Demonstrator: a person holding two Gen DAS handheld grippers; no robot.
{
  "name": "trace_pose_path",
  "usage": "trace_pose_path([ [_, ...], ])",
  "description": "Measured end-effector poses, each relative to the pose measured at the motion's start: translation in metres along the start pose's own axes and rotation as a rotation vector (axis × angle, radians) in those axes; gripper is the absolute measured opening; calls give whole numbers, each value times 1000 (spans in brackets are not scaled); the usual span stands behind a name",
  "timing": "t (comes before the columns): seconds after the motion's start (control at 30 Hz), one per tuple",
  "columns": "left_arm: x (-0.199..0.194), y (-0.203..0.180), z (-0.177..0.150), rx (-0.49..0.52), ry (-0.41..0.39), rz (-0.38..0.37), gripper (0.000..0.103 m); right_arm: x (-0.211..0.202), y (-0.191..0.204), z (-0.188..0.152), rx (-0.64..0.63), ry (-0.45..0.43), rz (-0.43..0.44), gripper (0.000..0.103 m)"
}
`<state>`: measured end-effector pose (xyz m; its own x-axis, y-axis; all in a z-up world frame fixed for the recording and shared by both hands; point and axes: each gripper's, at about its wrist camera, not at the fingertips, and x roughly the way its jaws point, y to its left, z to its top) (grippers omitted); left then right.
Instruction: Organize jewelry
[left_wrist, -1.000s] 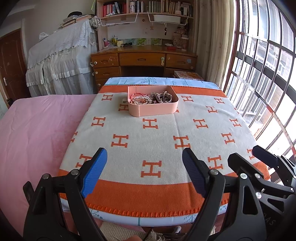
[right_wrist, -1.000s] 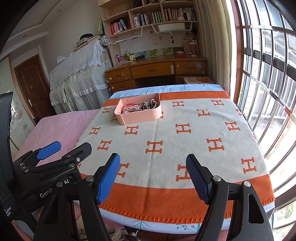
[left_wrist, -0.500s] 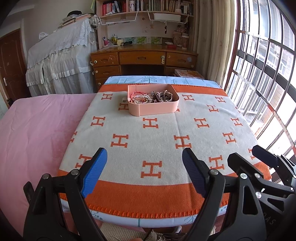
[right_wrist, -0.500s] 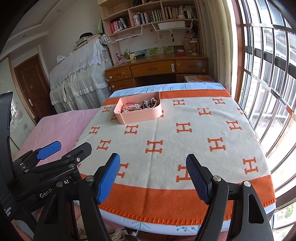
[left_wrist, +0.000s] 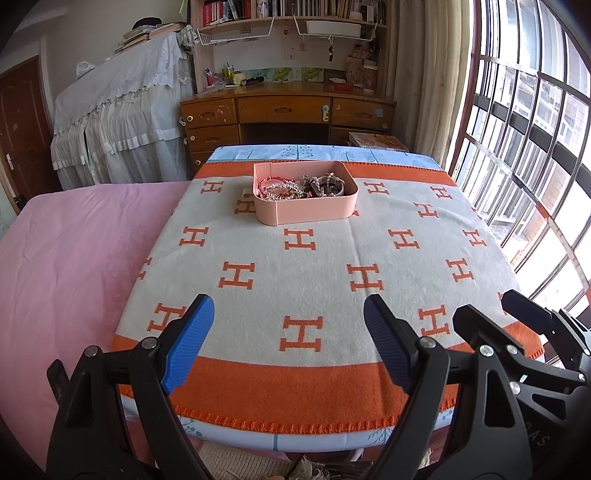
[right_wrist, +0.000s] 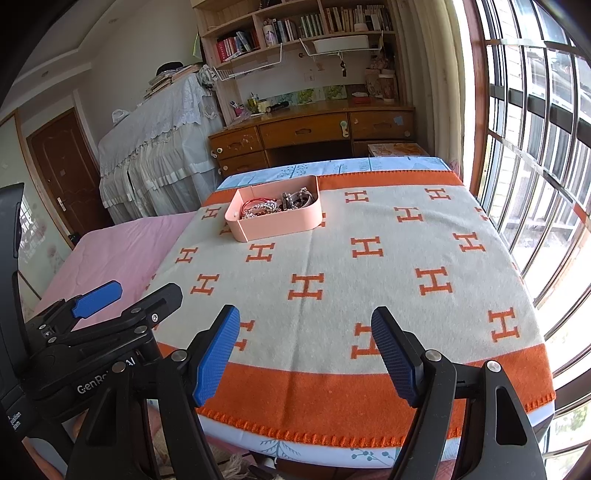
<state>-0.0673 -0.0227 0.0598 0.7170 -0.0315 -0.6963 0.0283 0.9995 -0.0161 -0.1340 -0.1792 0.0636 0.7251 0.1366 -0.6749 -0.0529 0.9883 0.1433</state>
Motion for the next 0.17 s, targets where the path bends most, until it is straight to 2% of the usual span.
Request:
trace_pose_path([
  [0.17, 2, 3, -5, 4, 12, 1, 82, -3, 3, -8, 6, 10, 3, 75],
])
